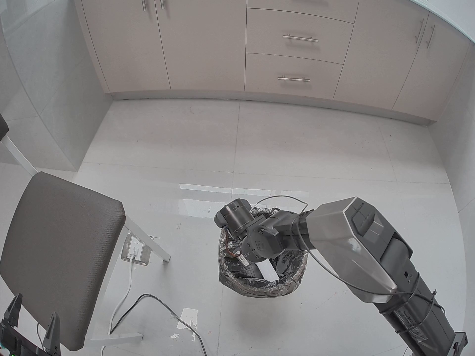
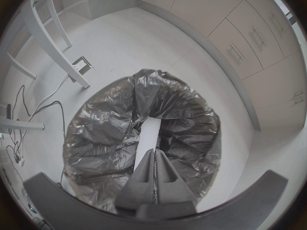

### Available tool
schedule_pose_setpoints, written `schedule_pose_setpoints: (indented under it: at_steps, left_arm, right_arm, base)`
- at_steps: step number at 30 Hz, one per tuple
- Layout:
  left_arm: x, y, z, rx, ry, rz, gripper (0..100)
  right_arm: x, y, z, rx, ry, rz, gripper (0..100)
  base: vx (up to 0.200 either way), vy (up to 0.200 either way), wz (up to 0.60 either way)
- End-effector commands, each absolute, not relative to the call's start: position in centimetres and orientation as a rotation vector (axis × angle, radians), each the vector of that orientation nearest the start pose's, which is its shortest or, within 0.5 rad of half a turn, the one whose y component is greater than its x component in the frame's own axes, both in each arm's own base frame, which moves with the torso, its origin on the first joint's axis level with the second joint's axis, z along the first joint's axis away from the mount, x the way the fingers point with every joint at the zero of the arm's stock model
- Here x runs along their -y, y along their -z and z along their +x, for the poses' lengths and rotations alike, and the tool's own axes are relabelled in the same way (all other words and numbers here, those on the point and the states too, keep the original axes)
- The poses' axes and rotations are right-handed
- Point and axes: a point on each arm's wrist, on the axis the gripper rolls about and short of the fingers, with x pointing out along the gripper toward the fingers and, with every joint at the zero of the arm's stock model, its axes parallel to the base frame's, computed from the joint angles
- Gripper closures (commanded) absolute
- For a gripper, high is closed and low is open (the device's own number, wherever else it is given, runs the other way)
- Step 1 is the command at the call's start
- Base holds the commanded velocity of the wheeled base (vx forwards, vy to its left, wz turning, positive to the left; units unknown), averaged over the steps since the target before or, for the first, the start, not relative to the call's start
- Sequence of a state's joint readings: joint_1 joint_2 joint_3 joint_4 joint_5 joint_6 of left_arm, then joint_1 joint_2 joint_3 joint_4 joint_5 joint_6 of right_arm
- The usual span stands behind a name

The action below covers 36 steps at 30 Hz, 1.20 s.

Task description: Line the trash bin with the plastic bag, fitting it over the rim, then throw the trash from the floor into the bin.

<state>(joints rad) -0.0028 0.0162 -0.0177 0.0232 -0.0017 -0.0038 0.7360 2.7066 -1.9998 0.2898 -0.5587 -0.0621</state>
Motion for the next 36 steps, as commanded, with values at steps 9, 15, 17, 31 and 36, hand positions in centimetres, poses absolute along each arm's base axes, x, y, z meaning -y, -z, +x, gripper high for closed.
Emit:
schedule_pose_setpoints:
  at_steps: [9,15,17,31,36]
  left_arm:
    - [0.0,-7.5,-2.3,-0.018,0.005,-0.005,0]
    - [0.0,-7.5,-2.3,-0.018,0.005,-0.005,0]
    - [0.0,-7.5,-2.3,-0.018,0.005,-0.005,0]
    - [0.0,-7.5,-2.3,-0.018,0.005,-0.005,0]
    - [0.0,-7.5,-2.3,-0.018,0.005,-0.005,0]
  right_arm:
    - [-33.6,6.8,39.9,-0.709,-0.197,-0.654,100]
    - [-33.4,8.1,41.1,-0.617,-0.205,-0.666,100]
    - [-33.1,8.4,41.3,-0.619,-0.197,-0.664,100]
    - [-32.2,10.1,42.1,-0.615,-0.175,-0.648,100]
    - [-32.2,10.1,42.1,-0.609,-0.175,-0.646,100]
  base:
    - [0.000,0.000,0.00]
    - [0.000,0.000,0.00]
    - [0.000,0.000,0.00]
    - [0.000,0.000,0.00]
    - [0.000,0.000,0.00]
